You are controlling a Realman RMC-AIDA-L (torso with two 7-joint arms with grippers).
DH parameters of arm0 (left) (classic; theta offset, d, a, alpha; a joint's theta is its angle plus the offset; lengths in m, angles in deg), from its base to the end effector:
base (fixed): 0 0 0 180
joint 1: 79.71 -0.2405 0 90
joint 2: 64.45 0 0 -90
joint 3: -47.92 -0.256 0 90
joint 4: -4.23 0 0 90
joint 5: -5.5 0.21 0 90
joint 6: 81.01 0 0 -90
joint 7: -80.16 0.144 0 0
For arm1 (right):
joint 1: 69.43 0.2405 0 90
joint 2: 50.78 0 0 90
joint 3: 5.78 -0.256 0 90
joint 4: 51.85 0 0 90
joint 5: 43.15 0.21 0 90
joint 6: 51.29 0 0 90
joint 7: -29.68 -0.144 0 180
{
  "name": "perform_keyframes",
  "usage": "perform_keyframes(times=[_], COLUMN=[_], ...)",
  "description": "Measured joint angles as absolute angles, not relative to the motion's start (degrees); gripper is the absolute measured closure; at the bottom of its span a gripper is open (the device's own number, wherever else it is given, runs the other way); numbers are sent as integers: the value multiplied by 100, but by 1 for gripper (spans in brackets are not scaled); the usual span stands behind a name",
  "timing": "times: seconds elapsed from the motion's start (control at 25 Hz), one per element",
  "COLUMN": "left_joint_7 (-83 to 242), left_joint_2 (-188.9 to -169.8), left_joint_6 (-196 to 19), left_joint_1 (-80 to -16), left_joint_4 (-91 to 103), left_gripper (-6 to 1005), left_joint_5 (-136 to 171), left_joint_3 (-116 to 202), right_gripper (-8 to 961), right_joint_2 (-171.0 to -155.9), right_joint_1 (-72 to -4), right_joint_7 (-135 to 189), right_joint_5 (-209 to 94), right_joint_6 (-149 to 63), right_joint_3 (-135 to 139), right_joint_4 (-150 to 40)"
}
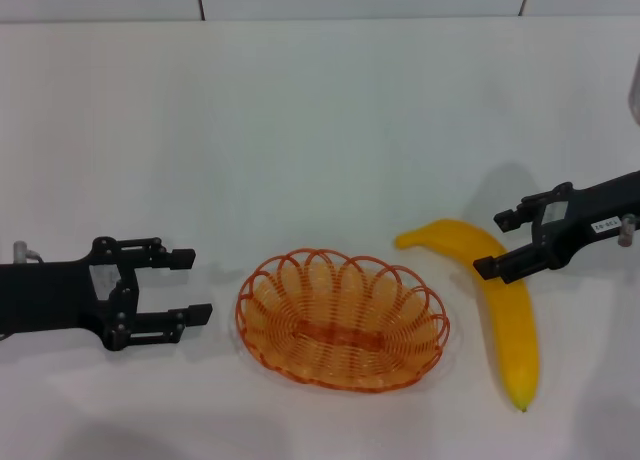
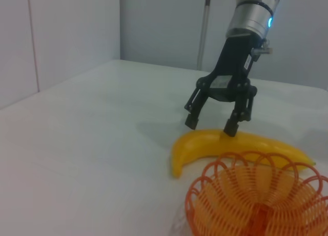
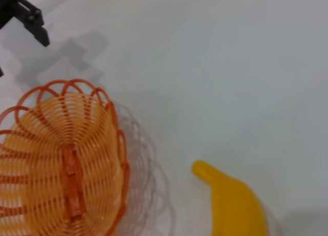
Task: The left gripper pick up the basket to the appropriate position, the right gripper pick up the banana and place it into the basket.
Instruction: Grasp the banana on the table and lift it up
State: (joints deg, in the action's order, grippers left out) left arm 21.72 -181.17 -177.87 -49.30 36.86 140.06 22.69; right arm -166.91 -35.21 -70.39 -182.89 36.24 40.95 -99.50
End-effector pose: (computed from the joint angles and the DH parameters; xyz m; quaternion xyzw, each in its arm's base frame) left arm -0.3031 0.2944 0.0050 -0.9736 -0.1080 -0.1739 0.1010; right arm 0.2842 0.3459 0.0199 -0.9541 0.2817 -0.0215 0.0990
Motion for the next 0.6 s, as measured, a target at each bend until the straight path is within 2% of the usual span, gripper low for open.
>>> perform_keyframes(times=[0.6], left_joint_7=[2172], left_joint_2=[-18108], left_joint_6=[-17786], left_joint_1=[-4930], left_joint_4=[3683], left_gripper=[286], left_joint_5=[14006], left_joint_3=[2271], right_gripper=[71], right_joint_2=[-16671], right_joint_1=[-3616], right_joint_7=[-6908], right_joint_5=[-18340], right_joint_6=[3274], right_joint_3=[4093], right_joint_4=[-9897])
